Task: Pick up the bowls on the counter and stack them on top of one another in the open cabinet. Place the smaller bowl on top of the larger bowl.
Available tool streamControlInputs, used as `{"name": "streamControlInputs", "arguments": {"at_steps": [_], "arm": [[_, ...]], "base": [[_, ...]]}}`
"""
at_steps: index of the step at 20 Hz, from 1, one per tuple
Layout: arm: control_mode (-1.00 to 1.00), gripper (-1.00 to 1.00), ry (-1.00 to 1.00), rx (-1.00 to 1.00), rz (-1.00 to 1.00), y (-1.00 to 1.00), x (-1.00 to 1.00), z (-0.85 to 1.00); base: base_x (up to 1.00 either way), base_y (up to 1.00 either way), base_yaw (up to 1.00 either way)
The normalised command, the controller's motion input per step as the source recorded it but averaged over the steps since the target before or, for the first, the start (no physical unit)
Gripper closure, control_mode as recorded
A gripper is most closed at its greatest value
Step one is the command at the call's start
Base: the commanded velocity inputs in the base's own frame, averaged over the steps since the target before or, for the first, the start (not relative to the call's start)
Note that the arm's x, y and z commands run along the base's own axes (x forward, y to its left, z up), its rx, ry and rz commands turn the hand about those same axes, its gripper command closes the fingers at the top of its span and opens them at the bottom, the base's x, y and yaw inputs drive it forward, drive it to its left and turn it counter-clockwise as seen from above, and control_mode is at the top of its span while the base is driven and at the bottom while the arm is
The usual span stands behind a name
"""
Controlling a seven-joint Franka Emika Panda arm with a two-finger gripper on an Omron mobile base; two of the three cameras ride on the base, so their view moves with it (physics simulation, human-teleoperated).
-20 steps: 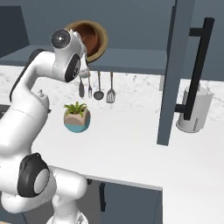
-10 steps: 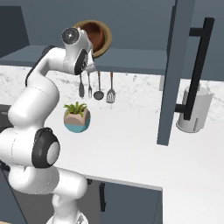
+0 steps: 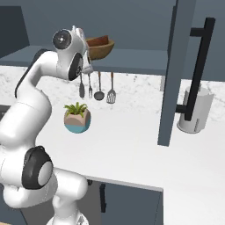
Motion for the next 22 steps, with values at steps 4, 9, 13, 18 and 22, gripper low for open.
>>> {"name": "streamControlInputs", "arguments": {"at_steps": [4,9,13,18,22], "arm": [[-1.00,-1.00,-0.34,0.06,0.00,-0.30,-1.00,0.00],[-1.00,-1.00,-0.33,0.03,0.00,-0.51,-1.00,-0.27],[-1.00,-1.00,-0.06,-0.06,0.00,-0.38,-1.00,-0.89],[-1.00,-1.00,0.19,-0.22,0.02,-0.15,-1.00,-1.00],[-1.00,-1.00,0.40,-0.36,0.07,-0.01,-0.99,-1.00]], "base": [[0.00,0.00,0.00],[0.00,0.00,0.00],[0.00,0.00,0.00],[0.00,0.00,0.00],[0.00,0.00,0.00]]}}
